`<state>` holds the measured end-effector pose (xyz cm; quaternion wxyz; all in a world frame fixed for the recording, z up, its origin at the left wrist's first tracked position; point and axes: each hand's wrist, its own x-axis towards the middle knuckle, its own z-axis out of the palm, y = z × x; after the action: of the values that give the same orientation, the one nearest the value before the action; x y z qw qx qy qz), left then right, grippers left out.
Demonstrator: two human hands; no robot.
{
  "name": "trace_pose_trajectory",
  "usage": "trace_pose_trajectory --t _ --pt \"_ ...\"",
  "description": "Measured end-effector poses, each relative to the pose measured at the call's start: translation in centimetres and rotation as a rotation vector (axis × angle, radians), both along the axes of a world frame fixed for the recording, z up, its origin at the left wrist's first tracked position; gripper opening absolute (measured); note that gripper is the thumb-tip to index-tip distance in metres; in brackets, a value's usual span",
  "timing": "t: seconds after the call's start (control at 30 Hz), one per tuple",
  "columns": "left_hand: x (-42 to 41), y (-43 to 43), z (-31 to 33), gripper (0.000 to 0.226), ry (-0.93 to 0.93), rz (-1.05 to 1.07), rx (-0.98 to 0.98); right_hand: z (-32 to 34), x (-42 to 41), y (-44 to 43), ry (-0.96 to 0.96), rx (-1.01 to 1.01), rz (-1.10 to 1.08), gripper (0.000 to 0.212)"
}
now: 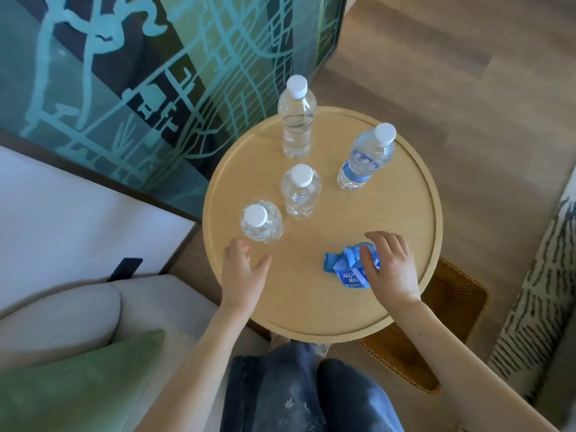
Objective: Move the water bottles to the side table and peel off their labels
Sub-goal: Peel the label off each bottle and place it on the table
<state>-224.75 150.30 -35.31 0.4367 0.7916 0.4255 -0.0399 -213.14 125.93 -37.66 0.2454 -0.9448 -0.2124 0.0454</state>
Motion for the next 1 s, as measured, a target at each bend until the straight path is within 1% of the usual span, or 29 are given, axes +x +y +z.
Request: trace_pose_trajectory --t 0.03,0.1,0.23,0.3,0.4,0.47,0.53,0.7,0.73,0.8,0.83,0.9,1.0 --pt "-0.9 -0.8 0.9 0.036 0.043 -0.025 0.01 1.0 -0.2 -0.1 -0.005 0.009 -0.006 0.024" --pt "-2.3 -2.4 3.0 0.025 0.045 -0.147 0.063 3.0 -0.5 -0.4 -0.022 0.037 -0.012 0.022" --pt "-2.6 -5.0 7.8 0.015 -0.1 -0.422 0.273 6.8 -1.6 -1.2 -0.055 0.036 -0.005 0.02" --pt "-1.8 -6.1 9.8 0.016 -0.163 -0.558 0.388 8.4 -2.1 -1.8 -0.065 0.041 -0.004 0.021" --pt "-0.4 -7.3 11.9 0.027 -0.252 -0.737 0.534 10.5 -3.1 -2.5 -0.109 0.045 0.0 0.021" --pt "0.2 -7.8 12.6 0.029 -0.3 -0.826 0.594 11.7 -3.8 -3.1 -0.118 0.043 -0.016 0.031" --pt "0.3 -8.2 13.1 0.035 -0.314 -0.895 0.616 12.9 -4.6 -3.6 -0.114 0.043 -0.037 0.039" --pt "-0.8 -8.7 12.8 0.047 -0.241 -0.987 0.605 13.9 -6.9 -5.2 -0.059 -0.029 -0.083 0.041" --pt "-1.0 -8.8 12.6 0.049 -0.208 -1.004 0.604 13.7 -7.3 -5.6 -0.044 -0.053 -0.089 0.04" --pt "-1.5 -8.9 12.1 0.053 -0.134 -1.037 0.593 13.2 -8.0 -6.1 -0.038 -0.092 -0.103 0.029" --pt "-1.6 -9.0 12.0 0.054 -0.109 -1.05 0.584 13.0 -8.1 -6.3 -0.035 -0.106 -0.11 0.026" --pt "-1.7 -9.0 12.0 0.052 -0.087 -1.071 0.575 12.9 -8.1 -6.5 -0.029 -0.122 -0.111 0.027" --pt "-0.7 -9.0 12.5 0.044 -0.106 -1.075 0.592 13.3 -7.6 -6.5 -0.053 -0.092 -0.124 0.024"
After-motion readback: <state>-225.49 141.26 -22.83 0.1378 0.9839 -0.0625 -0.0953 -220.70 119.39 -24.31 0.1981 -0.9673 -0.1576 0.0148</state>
